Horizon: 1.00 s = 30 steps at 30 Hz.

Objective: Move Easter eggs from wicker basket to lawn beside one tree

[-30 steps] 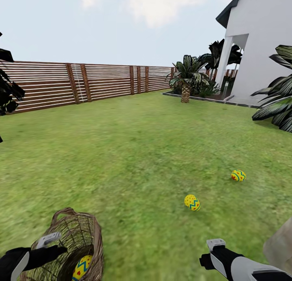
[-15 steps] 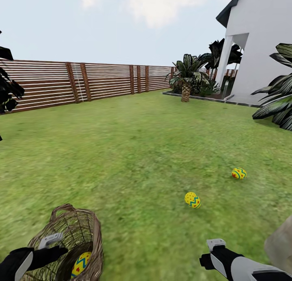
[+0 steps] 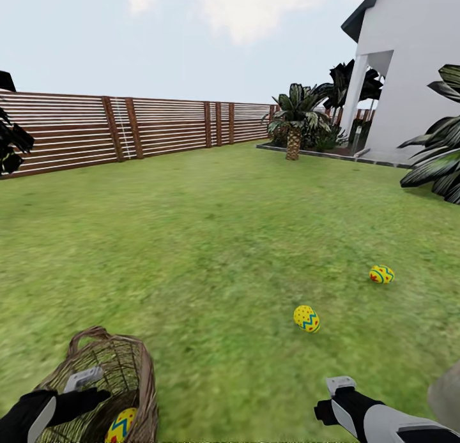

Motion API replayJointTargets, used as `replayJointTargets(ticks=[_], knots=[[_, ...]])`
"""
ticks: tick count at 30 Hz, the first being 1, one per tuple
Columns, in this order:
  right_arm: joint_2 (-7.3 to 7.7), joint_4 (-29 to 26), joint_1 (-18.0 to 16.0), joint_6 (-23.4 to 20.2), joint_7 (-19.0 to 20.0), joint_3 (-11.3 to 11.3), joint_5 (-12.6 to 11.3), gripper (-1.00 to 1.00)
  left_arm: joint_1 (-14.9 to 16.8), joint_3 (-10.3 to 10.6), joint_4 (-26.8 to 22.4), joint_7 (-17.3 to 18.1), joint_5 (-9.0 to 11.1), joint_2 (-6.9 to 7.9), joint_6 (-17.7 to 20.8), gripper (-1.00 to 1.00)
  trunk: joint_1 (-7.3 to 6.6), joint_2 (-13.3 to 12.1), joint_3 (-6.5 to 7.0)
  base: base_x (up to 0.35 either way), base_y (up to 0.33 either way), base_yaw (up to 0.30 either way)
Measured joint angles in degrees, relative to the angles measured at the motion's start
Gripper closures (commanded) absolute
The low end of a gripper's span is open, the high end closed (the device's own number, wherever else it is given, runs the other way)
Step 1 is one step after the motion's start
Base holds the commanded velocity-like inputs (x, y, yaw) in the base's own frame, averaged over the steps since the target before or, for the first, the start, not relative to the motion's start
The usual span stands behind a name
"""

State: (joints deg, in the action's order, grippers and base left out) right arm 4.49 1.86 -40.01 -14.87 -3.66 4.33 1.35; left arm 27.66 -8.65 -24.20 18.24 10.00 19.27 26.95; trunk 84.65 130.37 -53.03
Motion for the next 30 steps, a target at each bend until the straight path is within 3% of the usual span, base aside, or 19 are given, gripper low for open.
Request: replayJointTargets(ticks=[19, 23, 30], knots=[[-0.02, 0.07, 0.00, -0.03, 0.00, 0.00, 0.00, -1.00, 0.00, -0.01, 0.00, 0.00, 0.00, -0.16, 0.07, -1.00, 4.17, 7.62, -3.41, 0.001, 0.000, 0.000], [0.00, 0.04, 0.00, -0.03, -0.01, 0.00, 0.00, -1.00, 0.00, 0.00, 0.00, 0.00, 0.01, -0.34, 0.02, -1.00, 5.03, 9.23, -4.13, 0.202, -0.044, 0.000], [0.00, 0.06, 0.00, -0.01, 0.00, 0.00, 0.00, -1.00, 0.00, -0.01, 0.00, 0.00, 0.00, -0.44, 0.00, -1.00, 5.26, 9.63, -4.31, 0.207, -0.011, 0.000]])
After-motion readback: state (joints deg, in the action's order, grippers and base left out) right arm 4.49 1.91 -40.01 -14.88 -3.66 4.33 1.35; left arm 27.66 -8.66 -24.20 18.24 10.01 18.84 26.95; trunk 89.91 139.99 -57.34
